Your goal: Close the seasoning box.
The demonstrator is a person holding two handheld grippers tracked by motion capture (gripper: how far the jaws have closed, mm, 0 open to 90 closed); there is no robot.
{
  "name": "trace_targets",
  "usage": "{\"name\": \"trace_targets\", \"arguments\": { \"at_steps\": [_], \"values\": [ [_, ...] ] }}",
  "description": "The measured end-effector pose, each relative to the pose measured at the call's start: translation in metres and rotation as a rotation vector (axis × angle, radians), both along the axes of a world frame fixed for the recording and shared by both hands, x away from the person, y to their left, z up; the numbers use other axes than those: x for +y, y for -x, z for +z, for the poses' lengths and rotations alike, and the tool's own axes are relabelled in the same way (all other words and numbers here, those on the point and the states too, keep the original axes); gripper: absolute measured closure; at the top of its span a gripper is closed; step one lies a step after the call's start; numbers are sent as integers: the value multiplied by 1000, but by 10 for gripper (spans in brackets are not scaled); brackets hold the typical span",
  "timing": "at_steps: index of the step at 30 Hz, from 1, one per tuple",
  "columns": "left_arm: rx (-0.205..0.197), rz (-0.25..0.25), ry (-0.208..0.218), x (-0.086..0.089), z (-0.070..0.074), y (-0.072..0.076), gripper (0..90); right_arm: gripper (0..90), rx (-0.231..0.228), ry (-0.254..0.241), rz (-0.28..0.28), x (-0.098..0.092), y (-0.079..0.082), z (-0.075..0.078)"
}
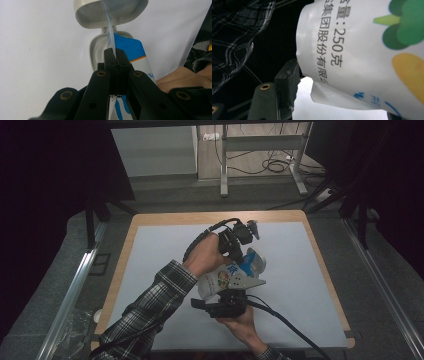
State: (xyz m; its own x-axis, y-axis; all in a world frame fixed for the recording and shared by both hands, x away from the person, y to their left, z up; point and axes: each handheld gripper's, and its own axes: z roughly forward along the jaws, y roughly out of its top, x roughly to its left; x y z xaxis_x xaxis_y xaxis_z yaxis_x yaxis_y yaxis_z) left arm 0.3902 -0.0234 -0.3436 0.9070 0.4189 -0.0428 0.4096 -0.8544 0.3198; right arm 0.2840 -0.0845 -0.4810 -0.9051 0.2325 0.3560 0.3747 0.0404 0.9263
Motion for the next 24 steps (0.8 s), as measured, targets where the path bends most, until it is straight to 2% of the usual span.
{"name": "trace_targets", "arguments": {
  "at_steps": [24],
  "values": [
    [6, -4, -6, -3, -2, -1, 900, 371, -1, -1, 2, 0, 0, 0]
  ]
}}
